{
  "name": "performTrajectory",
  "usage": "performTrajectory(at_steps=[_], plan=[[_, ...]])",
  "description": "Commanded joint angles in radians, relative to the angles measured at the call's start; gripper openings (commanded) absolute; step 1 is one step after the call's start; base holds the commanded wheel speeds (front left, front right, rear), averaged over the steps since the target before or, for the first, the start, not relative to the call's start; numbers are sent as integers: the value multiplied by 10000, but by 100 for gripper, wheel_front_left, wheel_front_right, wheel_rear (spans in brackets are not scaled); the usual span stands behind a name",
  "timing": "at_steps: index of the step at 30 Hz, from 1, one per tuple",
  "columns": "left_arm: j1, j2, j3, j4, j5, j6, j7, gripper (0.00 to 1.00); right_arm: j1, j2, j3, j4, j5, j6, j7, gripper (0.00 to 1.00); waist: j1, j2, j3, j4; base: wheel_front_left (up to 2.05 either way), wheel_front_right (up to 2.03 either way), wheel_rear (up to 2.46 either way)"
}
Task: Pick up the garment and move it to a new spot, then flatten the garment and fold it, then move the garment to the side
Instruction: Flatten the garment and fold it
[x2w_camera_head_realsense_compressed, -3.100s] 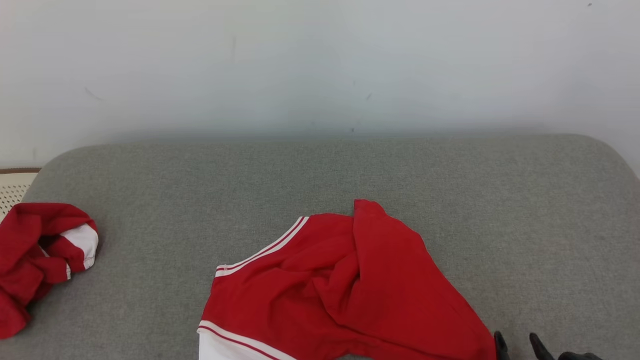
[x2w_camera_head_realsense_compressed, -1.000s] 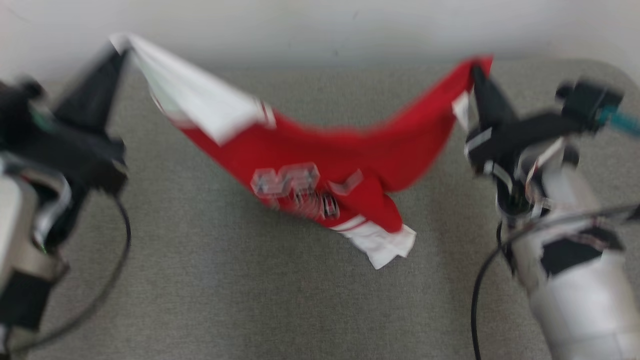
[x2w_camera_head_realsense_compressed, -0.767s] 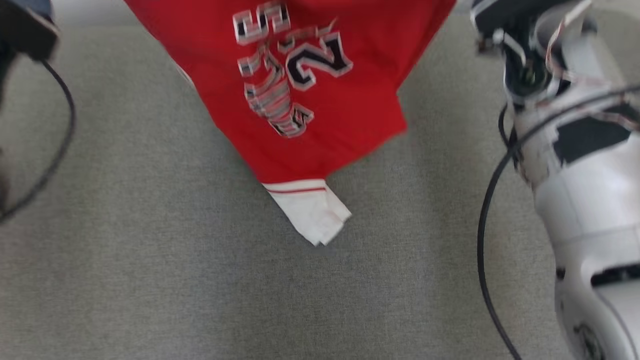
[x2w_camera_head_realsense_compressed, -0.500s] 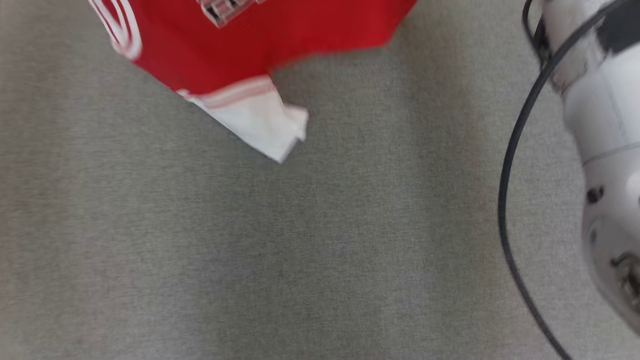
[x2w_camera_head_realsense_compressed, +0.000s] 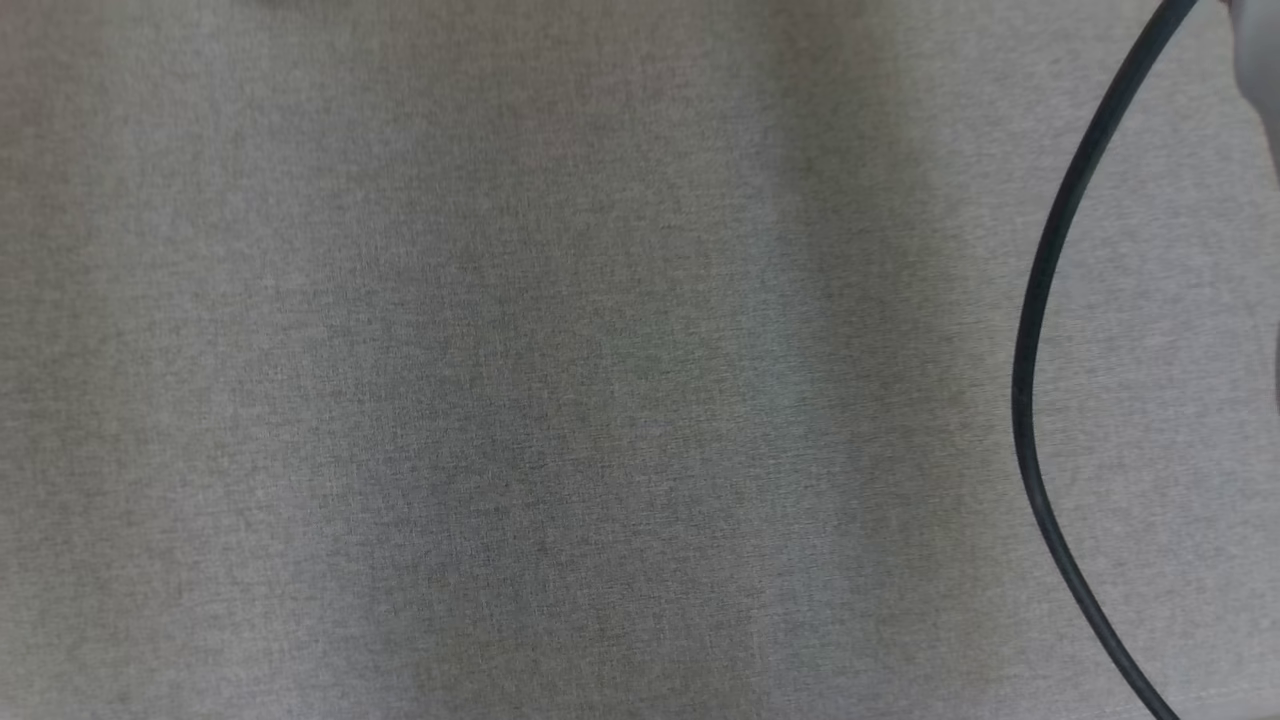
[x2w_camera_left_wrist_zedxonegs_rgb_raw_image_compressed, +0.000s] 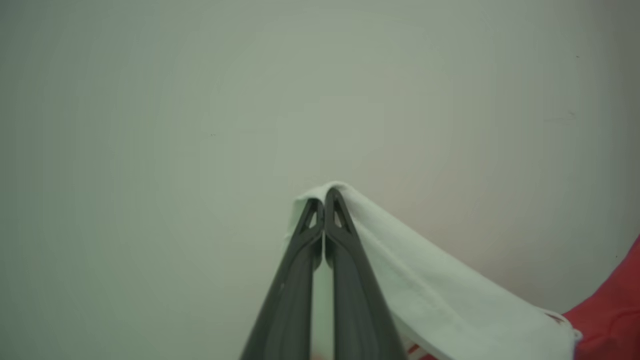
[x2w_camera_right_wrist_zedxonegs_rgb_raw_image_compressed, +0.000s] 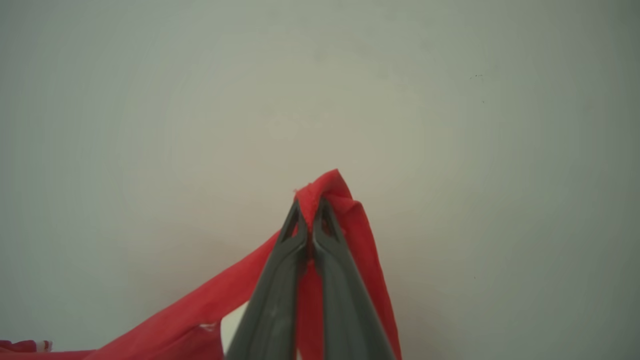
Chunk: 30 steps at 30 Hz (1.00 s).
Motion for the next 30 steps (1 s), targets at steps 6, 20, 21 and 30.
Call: performTrajectory(at_steps=[6,20,21,30], plan=[[-140,-104,81,600,-283,-18,-408,0,-87,1,48,199,-209,5,-127,0,0,-1,837,195,0,0,0],[4321,1033,642,-1494,-1567,87,-1284,0,3864,109,2356,-1922,1200,5,575,0,0,-1,301,136,0,0,0],[4929,1134,770,-1886,-1699,167,-1302,0,4353,32,2552,-2284,1481,5,603,0,0,-1,130,117,0,0,0],[11525,1597,2224,-6799,-2717,2111,-1333,0,9175,-1131,3444,-5364,3805,5,780,0,0,-1,-1195,173,0,0,0]])
